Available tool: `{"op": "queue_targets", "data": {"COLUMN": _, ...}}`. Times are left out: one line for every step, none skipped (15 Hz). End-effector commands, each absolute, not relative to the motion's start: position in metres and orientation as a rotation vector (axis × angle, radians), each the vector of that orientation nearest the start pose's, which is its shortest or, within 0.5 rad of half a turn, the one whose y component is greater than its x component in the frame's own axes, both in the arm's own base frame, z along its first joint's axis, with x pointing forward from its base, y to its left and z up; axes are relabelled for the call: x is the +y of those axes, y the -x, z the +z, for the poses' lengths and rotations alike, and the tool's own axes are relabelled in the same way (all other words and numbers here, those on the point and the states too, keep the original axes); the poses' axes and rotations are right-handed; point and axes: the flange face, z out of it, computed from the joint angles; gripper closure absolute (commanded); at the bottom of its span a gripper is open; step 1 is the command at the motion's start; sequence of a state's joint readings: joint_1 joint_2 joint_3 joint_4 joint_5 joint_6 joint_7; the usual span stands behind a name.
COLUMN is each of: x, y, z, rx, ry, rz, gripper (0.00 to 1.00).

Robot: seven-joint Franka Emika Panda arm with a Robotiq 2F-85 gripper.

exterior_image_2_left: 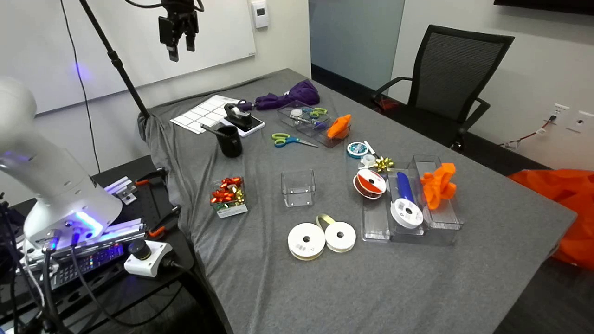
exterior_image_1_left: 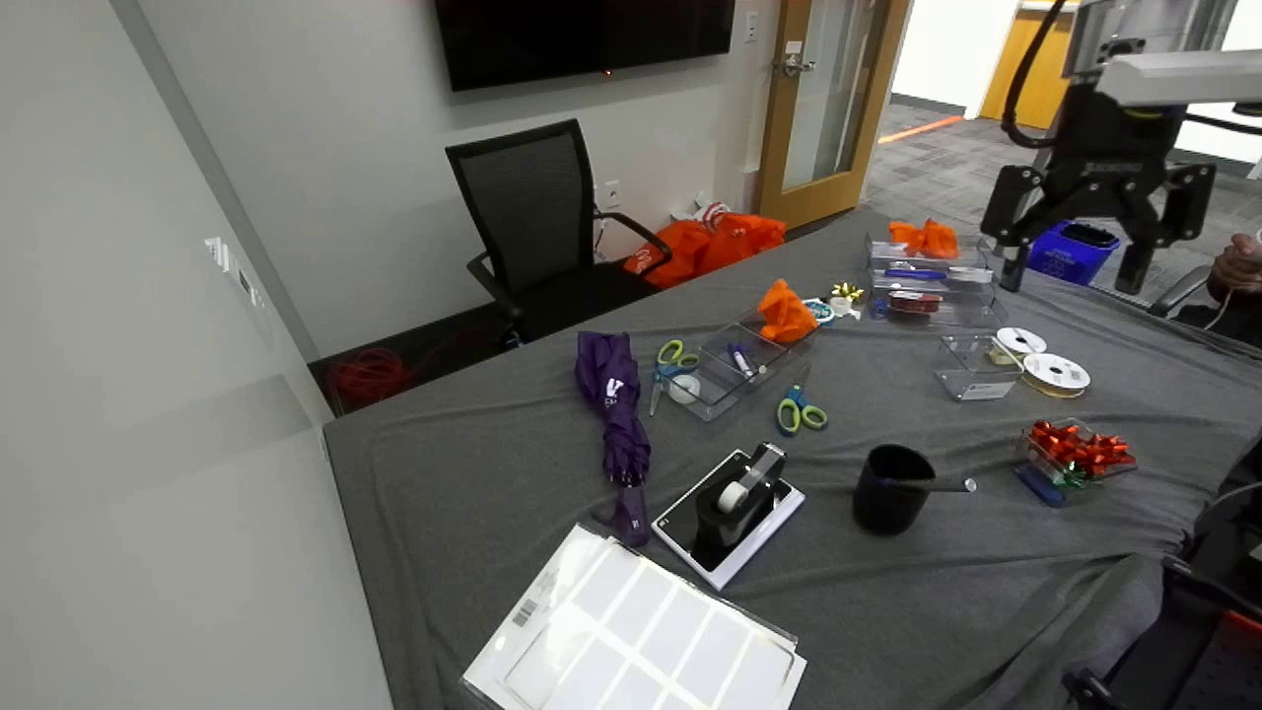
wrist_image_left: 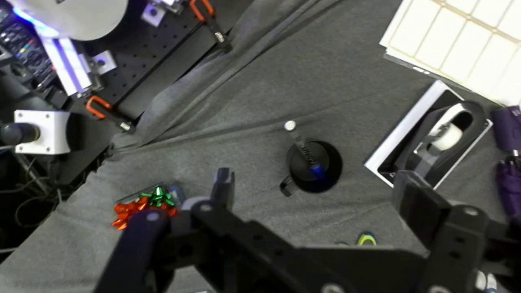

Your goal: Move the umbrella to the left

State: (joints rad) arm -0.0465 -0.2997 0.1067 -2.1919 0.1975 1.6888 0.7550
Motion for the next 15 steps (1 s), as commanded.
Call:
{"op": "queue_targets", "data": {"x": 0.068, "y": -0.464, "z": 0.492, "rx": 1.253, "ry": 2.653, "rz": 0.336, "gripper": 0.0}}
{"op": "queue_targets", "data": {"x": 0.073, "y": -0.47, "z": 0.49, "rx": 1.287, "ry": 2.608, "rz": 0.295, "gripper": 0.0}}
{"op": "queue_targets", "data": {"x": 0.078, "y": -0.476, "z": 0.488, "rx": 1.314, "ry": 2.573, "rz": 0.26, "gripper": 0.0}}
{"op": "queue_targets", "data": {"x": 0.083, "y": -0.484, "z": 0.486, "rx": 1.341, "ry": 2.535, "rz": 0.217, "gripper": 0.0}}
{"op": "queue_targets", "data": {"x": 0.088, "y": -0.492, "z": 0.484, "rx": 1.363, "ry": 2.504, "rz": 0.178, "gripper": 0.0}}
{"op": "queue_targets", "data": {"x": 0.092, "y": -0.499, "z": 0.482, "rx": 1.377, "ry": 2.487, "rz": 0.148, "gripper": 0.0}}
{"op": "queue_targets", "data": {"x": 0.096, "y": -0.507, "z": 0.481, "rx": 1.389, "ry": 2.467, "rz": 0.114, "gripper": 0.0}}
{"op": "queue_targets", "data": {"x": 0.099, "y": -0.514, "z": 0.479, "rx": 1.401, "ry": 2.453, "rz": 0.093, "gripper": 0.0}}
{"op": "queue_targets", "data": {"x": 0.102, "y": -0.522, "z": 0.478, "rx": 1.409, "ry": 2.442, "rz": 0.078, "gripper": 0.0}}
{"op": "queue_targets", "data": {"x": 0.106, "y": -0.529, "z": 0.478, "rx": 1.379, "ry": 2.458, "rz": 0.072, "gripper": 0.0}}
{"op": "queue_targets", "data": {"x": 0.109, "y": -0.535, "z": 0.477, "rx": 1.329, "ry": 2.493, "rz": 0.081, "gripper": 0.0}}
{"op": "queue_targets", "data": {"x": 0.112, "y": -0.54, "z": 0.478, "rx": 1.259, "ry": 2.542, "rz": 0.063, "gripper": 0.0}}
{"op": "queue_targets", "data": {"x": 0.11, "y": -0.54, "z": 0.481, "rx": 1.209, "ry": 2.592, "rz": 0.063, "gripper": 0.0}}
{"op": "queue_targets", "data": {"x": 0.109, "y": -0.528, "z": 0.479, "rx": 1.293, "ry": 2.531, "rz": 0.065, "gripper": 0.0}}
{"op": "queue_targets", "data": {"x": 0.11, "y": -0.533, "z": 0.479, "rx": 1.263, "ry": 2.552, "rz": 0.055, "gripper": 0.0}}
